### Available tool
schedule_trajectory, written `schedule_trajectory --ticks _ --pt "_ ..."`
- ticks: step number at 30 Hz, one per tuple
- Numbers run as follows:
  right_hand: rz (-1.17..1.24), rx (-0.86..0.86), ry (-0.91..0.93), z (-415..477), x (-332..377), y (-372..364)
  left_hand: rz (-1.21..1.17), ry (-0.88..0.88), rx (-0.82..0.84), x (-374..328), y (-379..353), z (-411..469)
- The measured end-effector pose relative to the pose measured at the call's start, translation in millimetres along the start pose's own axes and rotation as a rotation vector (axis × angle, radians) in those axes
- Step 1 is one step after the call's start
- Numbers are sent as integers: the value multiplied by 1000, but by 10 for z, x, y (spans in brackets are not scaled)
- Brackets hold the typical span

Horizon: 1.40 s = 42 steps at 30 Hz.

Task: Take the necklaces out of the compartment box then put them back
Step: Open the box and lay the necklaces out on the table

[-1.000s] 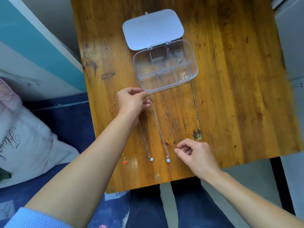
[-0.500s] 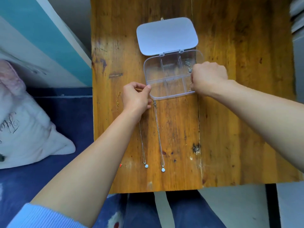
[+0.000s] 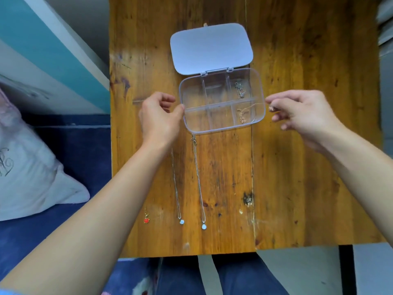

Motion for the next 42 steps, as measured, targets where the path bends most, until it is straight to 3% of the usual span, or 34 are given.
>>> schedule_trajectory --ticks 2,5,11,13,16,22,26,29,32,38,42 --pt "233 54 -190 -90 -255 38 37 -137 -13 -192 -38 -21" --pt "464 75 -325 -216 -533 47 68 -289 82 -443 -271 -122" --pt "550 -9 -386 -354 -807 80 361 -448 596 -590 -1035 -313" --pt "457 -49 -376 -363 -865 80 524 -495 659 -587 -1212 -329" --pt "118 -129 -260 -321 -909 56 693 -549 679 -574 -1360 -325" --pt "-425 -152 17 -251 -883 -66 608 -540 628 -523 -1367 -286" --pt "-459 -173 95 -238 -909 -49 513 -593 569 -544 -1287 -317" --pt "-312 -153 60 -246 -952 19 412 -558 562 -573 -1208 -292" --pt "35 -139 -34 -268 -924 107 301 -439 571 -618 -1107 -263" --pt "627 -40 -287 -262 -852 169 -131 -49 722 -697 -974 -280" --pt "795 20 -348 -273 -827 166 -377 63 751 -688 -758 -250"
Point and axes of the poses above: each hand's wrist, its own z-axis towards the middle knuckle, its own y-axis out of the back of the hand, x = y × z, the point moved 3 cm from there along z, towards the middle knuckle, and after that the axes turned 5 degrees about -z, right-handed, at the moved point
